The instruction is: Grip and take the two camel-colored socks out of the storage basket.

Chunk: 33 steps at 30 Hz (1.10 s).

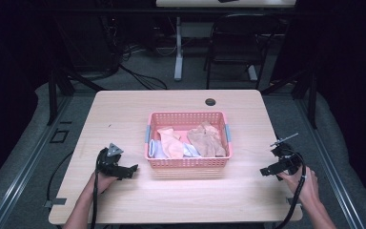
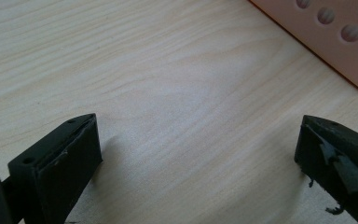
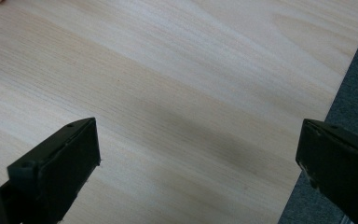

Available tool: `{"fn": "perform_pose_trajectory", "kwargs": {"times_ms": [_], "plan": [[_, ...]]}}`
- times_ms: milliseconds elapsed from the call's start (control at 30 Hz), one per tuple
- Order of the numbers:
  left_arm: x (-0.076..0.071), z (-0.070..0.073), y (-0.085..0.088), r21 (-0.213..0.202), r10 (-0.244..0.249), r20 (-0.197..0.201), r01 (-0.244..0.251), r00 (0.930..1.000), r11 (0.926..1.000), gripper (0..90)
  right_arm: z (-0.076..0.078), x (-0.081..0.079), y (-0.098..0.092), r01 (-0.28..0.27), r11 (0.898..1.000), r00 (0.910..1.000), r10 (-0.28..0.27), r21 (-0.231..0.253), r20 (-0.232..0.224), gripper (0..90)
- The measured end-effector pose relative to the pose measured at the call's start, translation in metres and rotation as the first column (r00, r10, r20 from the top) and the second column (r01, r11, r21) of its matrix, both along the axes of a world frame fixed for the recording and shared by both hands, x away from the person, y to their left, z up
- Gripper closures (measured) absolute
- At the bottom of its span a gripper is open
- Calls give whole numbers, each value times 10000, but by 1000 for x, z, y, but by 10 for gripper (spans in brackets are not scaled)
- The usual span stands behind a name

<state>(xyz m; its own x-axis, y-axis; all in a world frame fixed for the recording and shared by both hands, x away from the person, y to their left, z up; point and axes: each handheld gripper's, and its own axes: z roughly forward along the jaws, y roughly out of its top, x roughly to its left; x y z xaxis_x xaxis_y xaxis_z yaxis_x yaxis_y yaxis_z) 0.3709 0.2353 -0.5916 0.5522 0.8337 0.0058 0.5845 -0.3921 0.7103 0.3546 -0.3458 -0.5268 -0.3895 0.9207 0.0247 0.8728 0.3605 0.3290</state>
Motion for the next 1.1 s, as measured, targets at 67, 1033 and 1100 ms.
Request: {"fn": "perform_pose_trajectory", "kwargs": {"times_ms": [67, 1033, 1100], "plan": [[0, 0, 0, -6, 4, 7, -4, 10000, 10000, 2, 1, 0, 1, -51, 10000, 10000, 51, -9, 26, 0], [-1, 0, 0, -15, 21, 33, -21, 10000, 10000, 1, 15, 3, 14, -455, 9984, 9984, 444, 322, 349, 0], [-1, 0, 0, -7, 6, 36, -6, 10000, 10000, 1, 19, 4, 19, -593, 9979, 9976, 583, 258, 372, 0]]}}
